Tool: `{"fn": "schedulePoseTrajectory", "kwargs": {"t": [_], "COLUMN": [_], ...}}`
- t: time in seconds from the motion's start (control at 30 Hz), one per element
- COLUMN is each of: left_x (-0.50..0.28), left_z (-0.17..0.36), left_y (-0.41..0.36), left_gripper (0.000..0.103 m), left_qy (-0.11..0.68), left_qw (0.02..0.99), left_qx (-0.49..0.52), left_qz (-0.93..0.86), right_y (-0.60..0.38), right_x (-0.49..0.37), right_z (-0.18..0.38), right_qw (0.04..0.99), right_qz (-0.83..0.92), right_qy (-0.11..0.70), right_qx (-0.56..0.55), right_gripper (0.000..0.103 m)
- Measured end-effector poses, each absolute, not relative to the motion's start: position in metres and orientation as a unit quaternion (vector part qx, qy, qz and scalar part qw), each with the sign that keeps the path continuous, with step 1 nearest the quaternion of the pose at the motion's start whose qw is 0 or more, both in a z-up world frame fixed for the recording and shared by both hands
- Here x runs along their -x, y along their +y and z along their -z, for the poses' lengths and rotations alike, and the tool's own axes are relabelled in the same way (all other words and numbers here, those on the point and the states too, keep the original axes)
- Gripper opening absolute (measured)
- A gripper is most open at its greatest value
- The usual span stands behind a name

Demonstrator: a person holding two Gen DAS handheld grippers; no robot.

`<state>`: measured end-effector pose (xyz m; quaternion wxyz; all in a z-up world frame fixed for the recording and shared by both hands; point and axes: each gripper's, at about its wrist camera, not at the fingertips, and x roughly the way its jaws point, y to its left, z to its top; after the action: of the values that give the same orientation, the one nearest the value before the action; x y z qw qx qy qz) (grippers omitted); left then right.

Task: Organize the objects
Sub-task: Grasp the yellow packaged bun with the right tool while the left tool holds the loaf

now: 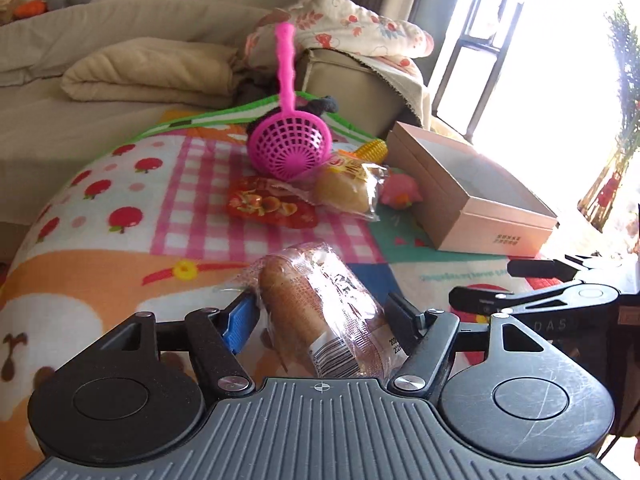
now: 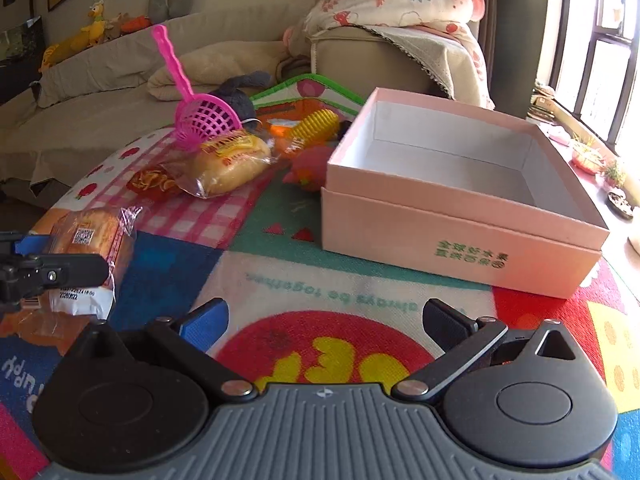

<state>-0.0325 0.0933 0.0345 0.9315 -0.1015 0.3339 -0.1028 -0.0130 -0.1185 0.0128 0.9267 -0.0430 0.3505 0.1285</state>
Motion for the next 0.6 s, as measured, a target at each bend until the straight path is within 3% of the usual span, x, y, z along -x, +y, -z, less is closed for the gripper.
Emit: {"fn": "schedulePoseTrajectory", "kwargs": {"t": [0.33,0.53,0.57,0.6], "left_x": [0.052,0.044,0.045,0.047], "left_z": [-0.045,-0.037,-0.037,-0.038], "left_y": [0.160,0.167,0.166,0.165], "left_gripper": [0.074,0.074,0.074,0.074], "left_qy": [0.290,0.295,0.297,0.297], "left_qw": [0.945,0.939,0.939,0.939], "left_qx": [0.134,0.153,0.151,0.147], "left_qz": [0.070,0.084,0.085,0.087], "right_y": [-0.029,-0.013,-0.012,-0.012], "right_x": [-0.038,-0.115,-0.121,-0.120], "right_z": [-0.041,-0.029,-0.023,-0.022], "right_qw": [0.936,0.923,0.918,0.919], "right_qz": [-0.169,-0.098,-0.092,-0.091], "right_qy": [0.309,0.372,0.385,0.384], "right_qx": [0.022,0.015,0.018,0.019], "right_gripper": [0.103,0.103,0.102,0.094]}}
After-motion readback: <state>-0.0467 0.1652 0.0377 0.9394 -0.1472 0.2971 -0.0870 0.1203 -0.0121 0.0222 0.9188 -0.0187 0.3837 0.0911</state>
